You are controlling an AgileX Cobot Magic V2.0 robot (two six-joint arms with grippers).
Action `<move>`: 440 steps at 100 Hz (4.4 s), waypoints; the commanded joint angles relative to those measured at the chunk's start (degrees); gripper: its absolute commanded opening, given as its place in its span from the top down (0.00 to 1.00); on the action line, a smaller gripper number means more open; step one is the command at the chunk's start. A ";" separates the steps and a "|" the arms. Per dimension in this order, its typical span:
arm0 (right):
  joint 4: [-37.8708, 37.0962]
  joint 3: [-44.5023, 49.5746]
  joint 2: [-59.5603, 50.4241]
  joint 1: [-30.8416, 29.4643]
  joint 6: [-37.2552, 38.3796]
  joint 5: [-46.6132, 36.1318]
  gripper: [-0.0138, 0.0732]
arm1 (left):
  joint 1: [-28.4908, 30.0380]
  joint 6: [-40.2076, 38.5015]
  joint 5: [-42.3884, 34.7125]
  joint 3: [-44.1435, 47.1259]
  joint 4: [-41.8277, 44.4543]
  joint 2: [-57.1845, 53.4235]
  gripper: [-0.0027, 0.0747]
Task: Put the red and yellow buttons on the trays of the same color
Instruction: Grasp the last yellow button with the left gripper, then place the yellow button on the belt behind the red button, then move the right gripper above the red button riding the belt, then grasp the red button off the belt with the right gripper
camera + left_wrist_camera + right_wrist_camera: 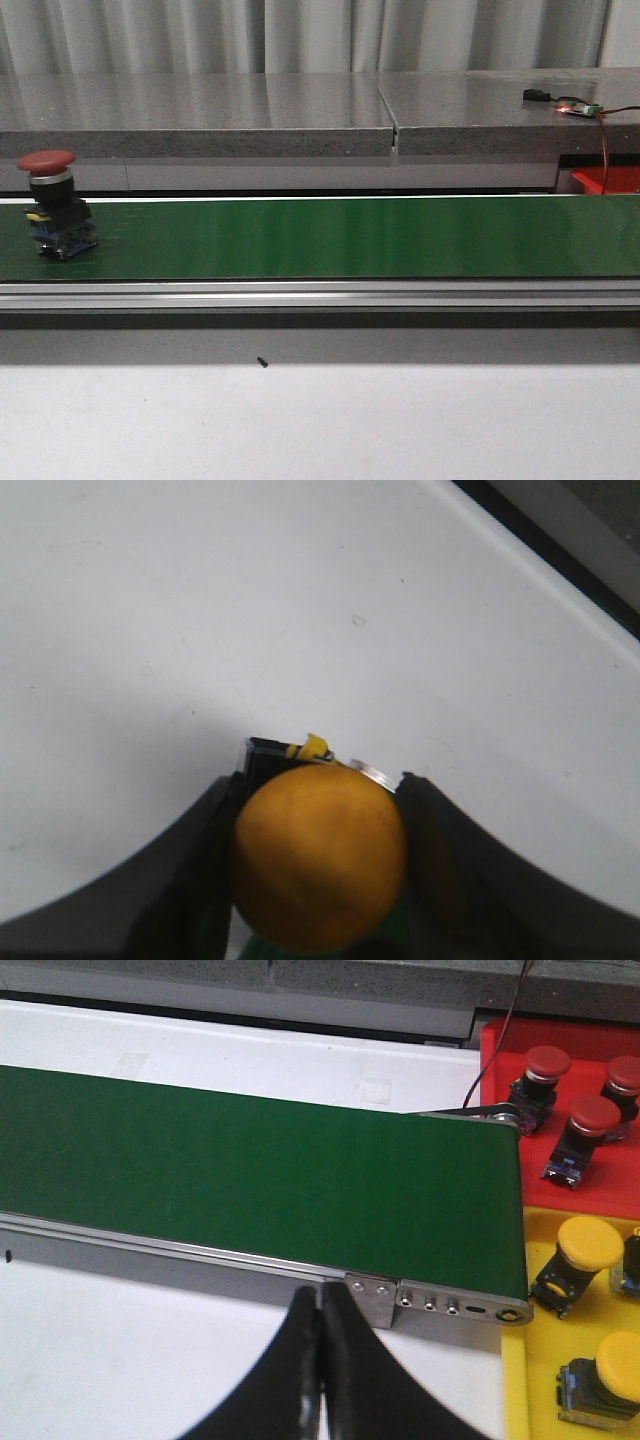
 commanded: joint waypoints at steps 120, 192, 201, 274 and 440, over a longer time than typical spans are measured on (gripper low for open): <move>0.95 -1.51 0.29 0.07 -0.48 -3.66 0.92 | -8.49 2.07 -4.42 15.83 1.24 -10.01 0.29; 3.05 -1.51 0.29 0.07 -0.48 -2.20 0.92 | -22.46 15.09 -7.99 17.13 5.38 -27.63 0.99; 3.20 -1.51 0.29 0.07 -0.48 -1.37 0.92 | -26.22 15.09 -9.82 19.44 7.60 -30.73 0.99; 3.57 -3.00 7.70 0.87 -0.54 -0.94 0.92 | -31.30 14.97 -15.80 49.58 6.14 -70.44 0.99; 3.72 -52.62 73.36 25.65 -13.08 12.12 0.21 | -31.30 14.97 -12.40 52.64 6.02 -80.55 0.99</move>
